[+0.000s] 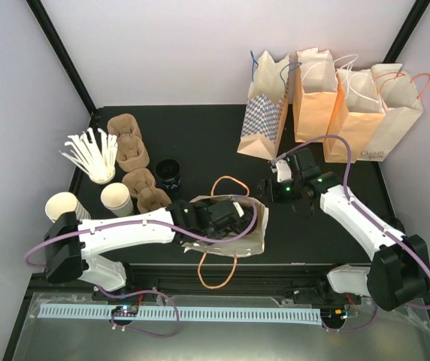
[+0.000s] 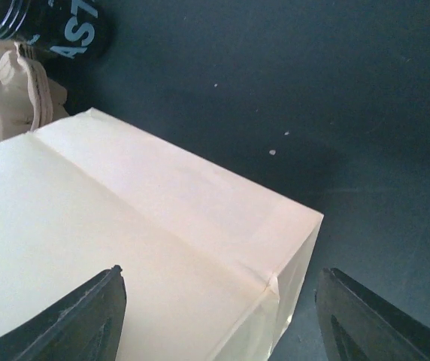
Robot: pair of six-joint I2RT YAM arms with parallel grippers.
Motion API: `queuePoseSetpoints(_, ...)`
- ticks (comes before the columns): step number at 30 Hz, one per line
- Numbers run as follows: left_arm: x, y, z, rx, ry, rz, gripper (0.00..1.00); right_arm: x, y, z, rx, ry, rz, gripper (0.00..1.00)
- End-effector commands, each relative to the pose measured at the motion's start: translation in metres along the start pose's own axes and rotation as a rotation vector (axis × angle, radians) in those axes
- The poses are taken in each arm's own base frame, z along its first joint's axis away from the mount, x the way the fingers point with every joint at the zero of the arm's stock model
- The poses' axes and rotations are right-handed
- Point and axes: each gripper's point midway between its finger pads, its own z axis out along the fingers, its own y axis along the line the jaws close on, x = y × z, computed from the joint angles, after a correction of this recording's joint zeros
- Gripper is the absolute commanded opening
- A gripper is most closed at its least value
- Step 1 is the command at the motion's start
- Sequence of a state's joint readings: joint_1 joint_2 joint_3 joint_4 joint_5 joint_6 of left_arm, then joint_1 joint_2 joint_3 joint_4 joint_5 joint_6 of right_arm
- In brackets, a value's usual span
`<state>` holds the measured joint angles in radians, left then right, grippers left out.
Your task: Pack the takeout coffee
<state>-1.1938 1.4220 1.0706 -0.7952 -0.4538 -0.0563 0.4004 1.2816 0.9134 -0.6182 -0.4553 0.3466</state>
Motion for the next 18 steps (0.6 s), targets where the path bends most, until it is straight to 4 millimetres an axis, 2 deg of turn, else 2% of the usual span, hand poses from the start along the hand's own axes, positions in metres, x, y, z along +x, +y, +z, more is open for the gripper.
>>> queuePoseSetpoints(1, 0.001, 0.01, -0.014, -0.028, -0.026, -0.083, 0.4, 0.01, 0.012, 0.001, -0.041, 0.012, -0.035, 0.71)
queuePoseSetpoints(6, 0.003, 0.014, -0.024, -0.016, -0.034, -0.13, 0.4, 0.02, 0.03, -0.001, -0.073, 0.001, -0.074, 0.71)
queuePoseSetpoints(9, 0.011, 0.007, -0.027, 0.028, -0.008, -0.126, 0.4, 0.029, 0.038, -0.001, -0.085, -0.004, -0.097, 0.7)
queuePoseSetpoints(15, 0.032, 0.0, -0.02, 0.048, 0.076, -0.121, 0.4, 0.048, 0.039, 0.003, -0.067, -0.002, -0.135, 0.69)
queuePoseSetpoints(18, 0.035, -0.001, -0.016, 0.043, 0.089, -0.121, 0.4, 0.055, 0.036, 0.005, -0.067, -0.003, -0.133, 0.68)
